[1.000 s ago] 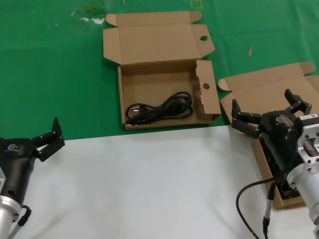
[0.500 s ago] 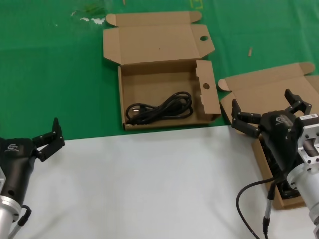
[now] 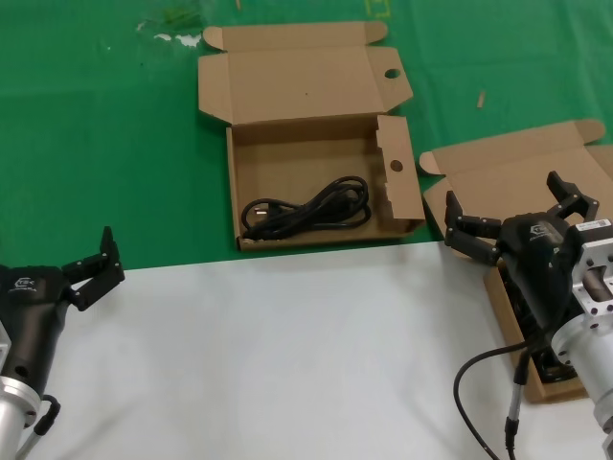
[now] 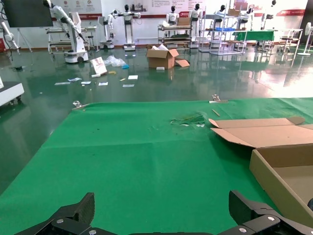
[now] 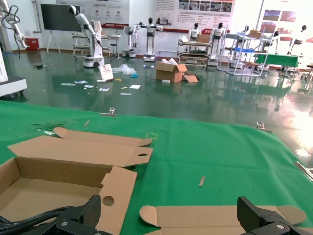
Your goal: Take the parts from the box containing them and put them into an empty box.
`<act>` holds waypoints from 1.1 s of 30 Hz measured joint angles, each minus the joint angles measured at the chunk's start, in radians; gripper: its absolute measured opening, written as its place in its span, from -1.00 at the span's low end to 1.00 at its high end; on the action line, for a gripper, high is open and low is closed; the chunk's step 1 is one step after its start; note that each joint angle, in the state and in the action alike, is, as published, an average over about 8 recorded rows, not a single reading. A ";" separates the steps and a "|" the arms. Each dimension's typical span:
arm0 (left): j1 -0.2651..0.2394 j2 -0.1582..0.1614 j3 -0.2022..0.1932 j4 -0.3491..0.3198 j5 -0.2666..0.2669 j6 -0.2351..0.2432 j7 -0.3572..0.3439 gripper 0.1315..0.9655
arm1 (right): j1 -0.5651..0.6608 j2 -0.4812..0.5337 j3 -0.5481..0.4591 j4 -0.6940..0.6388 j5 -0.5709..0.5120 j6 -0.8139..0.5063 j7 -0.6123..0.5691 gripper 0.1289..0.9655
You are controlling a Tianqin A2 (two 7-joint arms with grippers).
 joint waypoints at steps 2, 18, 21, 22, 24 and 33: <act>0.000 0.000 0.000 0.000 0.000 0.000 0.000 1.00 | 0.000 0.000 0.000 0.000 0.000 0.000 0.000 1.00; 0.000 0.000 0.000 0.000 0.000 0.000 0.000 1.00 | 0.000 0.000 0.000 0.000 0.000 0.000 0.000 1.00; 0.000 0.000 0.000 0.000 0.000 0.000 0.000 1.00 | 0.000 0.000 0.000 0.000 0.000 0.000 0.000 1.00; 0.000 0.000 0.000 0.000 0.000 0.000 0.000 1.00 | 0.000 0.000 0.000 0.000 0.000 0.000 0.000 1.00; 0.000 0.000 0.000 0.000 0.000 0.000 0.000 1.00 | 0.000 0.000 0.000 0.000 0.000 0.000 0.000 1.00; 0.000 0.000 0.000 0.000 0.000 0.000 0.000 1.00 | 0.000 0.000 0.000 0.000 0.000 0.000 0.000 1.00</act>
